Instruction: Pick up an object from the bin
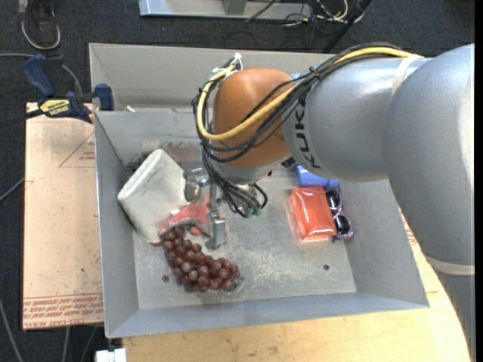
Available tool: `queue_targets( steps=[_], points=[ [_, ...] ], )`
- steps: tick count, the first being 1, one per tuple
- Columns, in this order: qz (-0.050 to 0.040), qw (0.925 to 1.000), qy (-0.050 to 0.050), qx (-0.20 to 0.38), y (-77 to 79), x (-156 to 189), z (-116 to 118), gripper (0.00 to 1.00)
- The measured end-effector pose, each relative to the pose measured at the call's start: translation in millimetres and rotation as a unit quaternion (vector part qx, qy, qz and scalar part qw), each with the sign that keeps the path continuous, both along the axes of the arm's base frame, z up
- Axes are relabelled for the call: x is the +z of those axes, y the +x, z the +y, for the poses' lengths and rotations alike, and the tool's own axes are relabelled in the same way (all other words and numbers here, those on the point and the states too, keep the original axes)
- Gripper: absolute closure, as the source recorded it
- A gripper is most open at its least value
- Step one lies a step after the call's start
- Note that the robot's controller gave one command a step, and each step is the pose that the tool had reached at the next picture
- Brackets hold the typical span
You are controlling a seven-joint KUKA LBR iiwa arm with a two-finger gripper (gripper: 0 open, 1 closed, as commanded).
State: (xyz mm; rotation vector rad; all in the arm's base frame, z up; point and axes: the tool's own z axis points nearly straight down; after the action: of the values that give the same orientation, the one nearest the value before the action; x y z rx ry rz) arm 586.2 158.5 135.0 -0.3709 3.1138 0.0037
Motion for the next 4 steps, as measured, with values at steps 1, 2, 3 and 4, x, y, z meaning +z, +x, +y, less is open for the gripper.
queue_targets(
  steps=[1,2,3,4],
  points=[
    [0.0025,1.0000,0.000,-0.001,1.6,-33.4,-2.0,0.00],
    [-0.0033,0.9709,0.000,0.239,52.5,-51.5,7.2,1.00],
    [-0.0007,0.9585,-0.002,0.285,63.7,-55.6,7.7,1.00],
    [-0.0046,0.9613,-0.001,0.275,58.4,-53.3,5.3,1.00]
  ],
)
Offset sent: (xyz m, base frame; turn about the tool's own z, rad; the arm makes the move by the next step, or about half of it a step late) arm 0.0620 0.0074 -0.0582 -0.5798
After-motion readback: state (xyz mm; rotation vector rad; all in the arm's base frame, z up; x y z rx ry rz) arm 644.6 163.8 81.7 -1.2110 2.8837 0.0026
